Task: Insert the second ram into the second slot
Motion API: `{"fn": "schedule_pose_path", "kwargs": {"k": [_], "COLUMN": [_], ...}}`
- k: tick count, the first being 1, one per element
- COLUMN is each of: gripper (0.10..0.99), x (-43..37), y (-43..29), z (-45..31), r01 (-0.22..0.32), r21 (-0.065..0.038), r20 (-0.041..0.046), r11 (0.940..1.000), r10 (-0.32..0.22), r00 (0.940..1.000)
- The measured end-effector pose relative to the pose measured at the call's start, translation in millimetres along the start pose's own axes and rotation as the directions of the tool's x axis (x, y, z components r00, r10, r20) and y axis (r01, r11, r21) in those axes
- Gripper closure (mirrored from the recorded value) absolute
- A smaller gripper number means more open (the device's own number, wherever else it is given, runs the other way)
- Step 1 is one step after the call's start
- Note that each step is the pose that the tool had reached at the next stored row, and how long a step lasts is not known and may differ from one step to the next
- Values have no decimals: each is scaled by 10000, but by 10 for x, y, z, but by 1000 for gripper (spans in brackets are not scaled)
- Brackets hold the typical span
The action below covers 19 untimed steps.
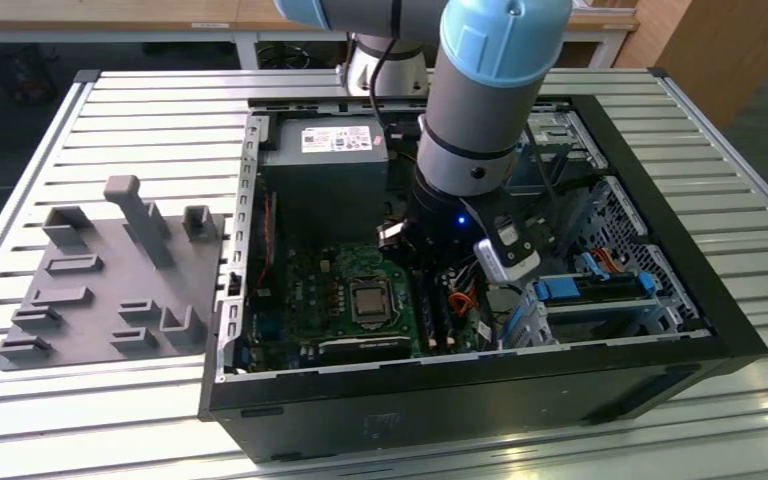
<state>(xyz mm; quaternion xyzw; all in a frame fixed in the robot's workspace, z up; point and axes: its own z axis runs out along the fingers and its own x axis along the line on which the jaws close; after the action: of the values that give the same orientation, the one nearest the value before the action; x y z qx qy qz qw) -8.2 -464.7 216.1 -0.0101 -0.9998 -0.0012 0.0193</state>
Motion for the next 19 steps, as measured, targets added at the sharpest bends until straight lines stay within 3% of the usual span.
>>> {"fn": "schedule_pose_path", "kwargs": {"k": [4, 19], "gripper": [980, 980], "x": [3, 10], "y": [-1, -1], "z": [-80, -226], "r01": [0, 0], "r21": [4, 6], "r20": [-3, -3], "r11": [10000, 10000], "r10": [0, 0], "r00": [10000, 10000]}}
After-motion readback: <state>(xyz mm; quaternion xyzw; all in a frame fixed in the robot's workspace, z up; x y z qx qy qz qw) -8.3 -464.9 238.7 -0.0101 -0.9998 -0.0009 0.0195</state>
